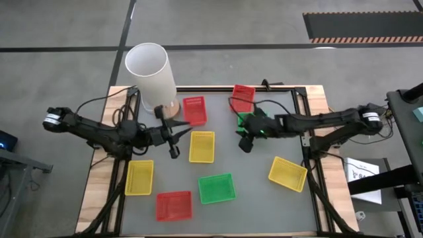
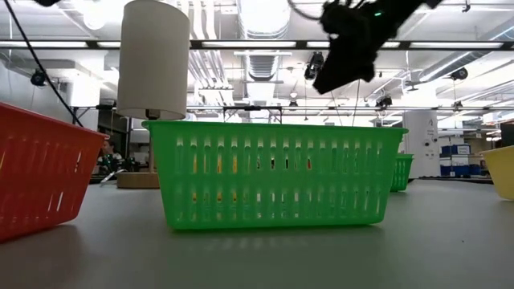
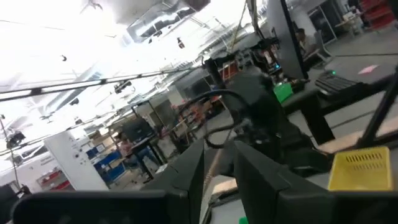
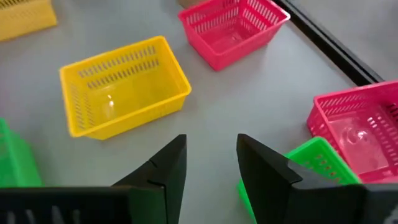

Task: Stack baskets by color
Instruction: Stack the top right red basket on the top left red basket

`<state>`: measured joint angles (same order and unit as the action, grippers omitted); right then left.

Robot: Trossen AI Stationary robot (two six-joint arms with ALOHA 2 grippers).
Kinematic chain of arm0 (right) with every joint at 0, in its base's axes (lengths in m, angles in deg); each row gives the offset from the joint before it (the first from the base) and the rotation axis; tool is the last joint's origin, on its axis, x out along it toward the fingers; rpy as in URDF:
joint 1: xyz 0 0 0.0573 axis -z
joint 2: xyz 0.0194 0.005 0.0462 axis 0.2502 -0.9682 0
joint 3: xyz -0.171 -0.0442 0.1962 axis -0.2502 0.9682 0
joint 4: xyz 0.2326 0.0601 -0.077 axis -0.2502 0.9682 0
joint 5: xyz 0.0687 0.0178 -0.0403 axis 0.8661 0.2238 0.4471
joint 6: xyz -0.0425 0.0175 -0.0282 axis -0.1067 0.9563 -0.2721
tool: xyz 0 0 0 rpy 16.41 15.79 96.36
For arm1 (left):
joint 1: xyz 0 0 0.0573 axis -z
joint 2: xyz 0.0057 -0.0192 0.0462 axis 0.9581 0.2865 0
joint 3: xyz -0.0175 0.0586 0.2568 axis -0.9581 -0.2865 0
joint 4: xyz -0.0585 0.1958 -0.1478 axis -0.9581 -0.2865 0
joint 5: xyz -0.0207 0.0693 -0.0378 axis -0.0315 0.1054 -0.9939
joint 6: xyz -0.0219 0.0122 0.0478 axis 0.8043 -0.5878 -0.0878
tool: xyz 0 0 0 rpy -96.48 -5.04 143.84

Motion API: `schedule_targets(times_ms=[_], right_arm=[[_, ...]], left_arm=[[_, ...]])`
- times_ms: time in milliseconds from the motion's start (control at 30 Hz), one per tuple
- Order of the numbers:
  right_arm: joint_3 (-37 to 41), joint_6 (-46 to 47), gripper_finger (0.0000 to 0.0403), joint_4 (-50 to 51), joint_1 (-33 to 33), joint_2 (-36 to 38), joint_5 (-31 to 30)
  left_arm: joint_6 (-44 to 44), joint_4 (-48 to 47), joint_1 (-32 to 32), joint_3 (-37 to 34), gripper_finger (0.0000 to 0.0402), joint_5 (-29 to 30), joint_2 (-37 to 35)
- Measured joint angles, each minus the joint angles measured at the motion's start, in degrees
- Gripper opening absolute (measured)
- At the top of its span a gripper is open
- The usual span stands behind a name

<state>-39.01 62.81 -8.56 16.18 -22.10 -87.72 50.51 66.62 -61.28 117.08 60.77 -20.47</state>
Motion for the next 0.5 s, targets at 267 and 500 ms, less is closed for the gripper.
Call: schedule_targets(times_ms=[267,500], right_arm=[[-13.44,-7.34,0.0153,9.12,9.67,-11.09,9.23],[-22.71,-8.44,0.0156,18.30,18.82,-20.10,12.72]], left_arm=[[0.04,0.16,0.02,-6.39,0.0070,0.59,-8.31],[0.11,0.26,0.02,-10.98,0.0070,0.61,-15.26]])
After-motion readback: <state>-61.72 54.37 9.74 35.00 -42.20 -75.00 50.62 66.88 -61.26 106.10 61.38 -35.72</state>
